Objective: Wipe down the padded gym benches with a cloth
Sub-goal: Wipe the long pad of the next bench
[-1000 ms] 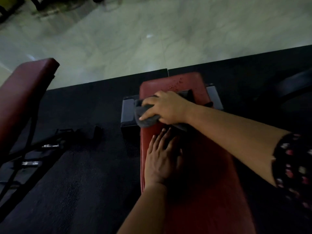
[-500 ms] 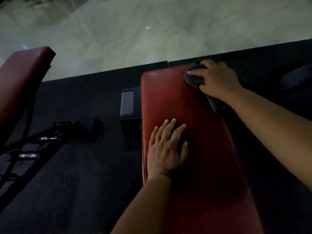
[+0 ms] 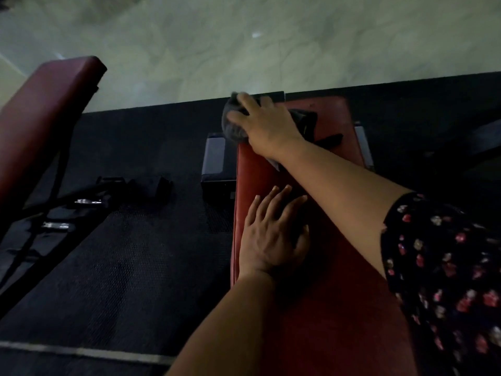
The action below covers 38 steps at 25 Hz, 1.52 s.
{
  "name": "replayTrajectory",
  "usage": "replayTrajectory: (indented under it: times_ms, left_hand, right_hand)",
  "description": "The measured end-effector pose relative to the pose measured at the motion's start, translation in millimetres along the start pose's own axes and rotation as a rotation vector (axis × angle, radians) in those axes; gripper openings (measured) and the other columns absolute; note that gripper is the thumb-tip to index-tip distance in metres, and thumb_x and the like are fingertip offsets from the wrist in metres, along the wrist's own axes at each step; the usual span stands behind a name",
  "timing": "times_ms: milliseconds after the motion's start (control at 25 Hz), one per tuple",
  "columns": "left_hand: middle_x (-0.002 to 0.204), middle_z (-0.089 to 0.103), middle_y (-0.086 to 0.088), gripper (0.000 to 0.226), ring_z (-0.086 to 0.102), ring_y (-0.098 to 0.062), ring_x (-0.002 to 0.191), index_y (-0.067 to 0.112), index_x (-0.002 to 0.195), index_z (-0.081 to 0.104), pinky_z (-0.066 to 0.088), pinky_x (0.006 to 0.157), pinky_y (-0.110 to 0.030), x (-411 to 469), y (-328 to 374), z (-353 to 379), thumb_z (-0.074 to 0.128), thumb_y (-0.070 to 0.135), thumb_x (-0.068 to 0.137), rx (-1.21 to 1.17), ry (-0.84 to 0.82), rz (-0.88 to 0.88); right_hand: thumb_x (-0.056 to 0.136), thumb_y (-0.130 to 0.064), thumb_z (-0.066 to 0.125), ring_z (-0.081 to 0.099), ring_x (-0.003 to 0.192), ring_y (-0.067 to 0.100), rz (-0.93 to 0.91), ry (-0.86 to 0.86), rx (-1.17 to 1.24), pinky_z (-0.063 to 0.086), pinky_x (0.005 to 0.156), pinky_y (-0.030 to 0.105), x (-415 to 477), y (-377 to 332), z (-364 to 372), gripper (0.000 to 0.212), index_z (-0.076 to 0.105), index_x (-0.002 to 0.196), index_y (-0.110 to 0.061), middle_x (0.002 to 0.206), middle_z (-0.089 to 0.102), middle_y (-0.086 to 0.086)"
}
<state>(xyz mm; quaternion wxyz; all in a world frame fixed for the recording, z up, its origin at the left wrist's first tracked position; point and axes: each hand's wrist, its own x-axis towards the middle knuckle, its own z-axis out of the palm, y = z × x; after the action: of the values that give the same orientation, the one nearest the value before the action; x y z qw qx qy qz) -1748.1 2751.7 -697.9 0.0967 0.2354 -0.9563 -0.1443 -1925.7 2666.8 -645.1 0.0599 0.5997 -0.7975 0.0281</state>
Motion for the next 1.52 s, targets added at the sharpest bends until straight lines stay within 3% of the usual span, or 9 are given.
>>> replayTrajectory:
  times_ms: [280, 400, 680, 800, 920, 1120, 1240, 1400, 1520]
  left_hand:
    - [0.163, 0.000, -0.002, 0.084, 0.011, -0.048, 0.146, 0.035, 0.156, -0.002, 0.010, 0.103, -0.075, 5, -6, 11, 0.026, 0.071, 0.085, 0.212, 0.042, -0.064]
    - [0.163, 0.014, -0.012, 0.082, 0.027, -0.045, 0.143, 0.032, 0.154, -0.015, 0.024, 0.105, -0.071, 6, -5, 10, 0.014, 0.074, 0.090, 0.149, 0.033, -0.097]
    - [0.154, 0.037, -0.015, 0.072, 0.031, -0.043, 0.142, 0.032, 0.150, 0.030, 0.031, 0.104, -0.070, 9, -4, 5, 0.010, 0.072, 0.093, 0.182, -0.148, -0.104]
    - [0.159, 0.028, -0.013, 0.073, 0.019, -0.041, 0.146, 0.035, 0.152, 0.024, 0.017, 0.109, -0.066, 6, -2, 2, 0.021, 0.071, 0.088, 0.181, -0.153, -0.104]
    - [0.164, -0.010, -0.003, 0.075, -0.019, -0.031, 0.149, 0.045, 0.154, -0.001, -0.011, 0.116, -0.058, 4, 0, -5, 0.010, 0.073, 0.085, 0.159, -0.184, -0.151]
    - [0.158, -0.030, 0.003, 0.074, -0.034, -0.026, 0.144, 0.045, 0.141, -0.029, -0.019, 0.116, -0.054, 2, 4, -12, 0.001, 0.073, 0.080, 0.166, -0.257, -0.157]
    - [0.159, -0.024, 0.004, 0.074, -0.028, -0.026, 0.146, 0.048, 0.149, -0.013, -0.019, 0.115, -0.052, 3, 3, -10, 0.007, 0.072, 0.082, 0.151, -0.218, -0.156]
    - [0.156, 0.035, -0.009, 0.068, 0.029, -0.037, 0.144, 0.039, 0.148, 0.037, 0.026, 0.110, -0.063, 5, 3, -8, 0.032, 0.067, 0.086, 0.237, -0.143, -0.123]
    - [0.149, 0.046, -0.010, 0.068, 0.033, -0.036, 0.140, 0.035, 0.144, 0.045, 0.030, 0.102, -0.064, 6, -1, -1, 0.038, 0.065, 0.084, 0.259, -0.135, -0.111]
  right_hand:
    - [0.081, -0.051, 0.062, 0.029, 0.132, 0.045, 0.274, -0.129, 0.001, 0.034, 0.096, 0.063, -70, 70, -2, 0.074, 0.028, 0.145, -0.045, 0.159, 0.012, -0.004]
    - [0.086, -0.041, 0.063, 0.033, 0.128, 0.045, 0.448, -0.123, -0.018, 0.037, 0.095, 0.060, -103, 109, -2, 0.070, 0.029, 0.146, -0.046, 0.159, 0.012, -0.005]
    - [0.092, -0.026, 0.059, 0.041, 0.120, 0.047, 0.696, -0.025, 0.100, 0.041, 0.095, 0.055, -56, 122, 5, 0.060, 0.036, 0.147, -0.032, 0.147, 0.031, 0.011]
    - [0.091, -0.023, 0.059, 0.042, 0.121, 0.044, 0.541, 0.031, 0.032, 0.038, 0.097, 0.052, -24, 95, 3, 0.054, 0.044, 0.143, -0.025, 0.144, 0.036, 0.014]
    - [0.092, -0.024, 0.057, 0.044, 0.122, 0.042, 0.313, 0.005, -0.039, 0.039, 0.097, 0.050, 12, 51, 0, 0.052, 0.044, 0.143, -0.024, 0.144, 0.037, 0.014]
    - [0.095, -0.024, 0.053, 0.044, 0.121, 0.040, 0.001, -0.047, -0.108, 0.038, 0.093, 0.050, 49, -5, 8, 0.043, 0.050, 0.138, -0.026, 0.145, 0.038, 0.010]
    - [0.095, -0.029, 0.053, 0.042, 0.124, 0.040, 0.097, -0.048, 0.005, 0.038, 0.095, 0.053, 49, 11, 6, 0.043, 0.048, 0.137, -0.035, 0.147, 0.035, 0.006]
    - [0.096, -0.025, 0.051, 0.039, 0.124, 0.043, 0.434, 0.010, 0.095, 0.039, 0.095, 0.058, 19, 73, 9, 0.048, 0.042, 0.141, -0.037, 0.151, 0.028, 0.007]
    - [0.095, -0.018, 0.051, 0.037, 0.127, 0.044, 0.731, 0.039, 0.270, 0.039, 0.097, 0.057, -16, 114, 8, 0.058, 0.033, 0.147, -0.036, 0.154, 0.022, 0.010]
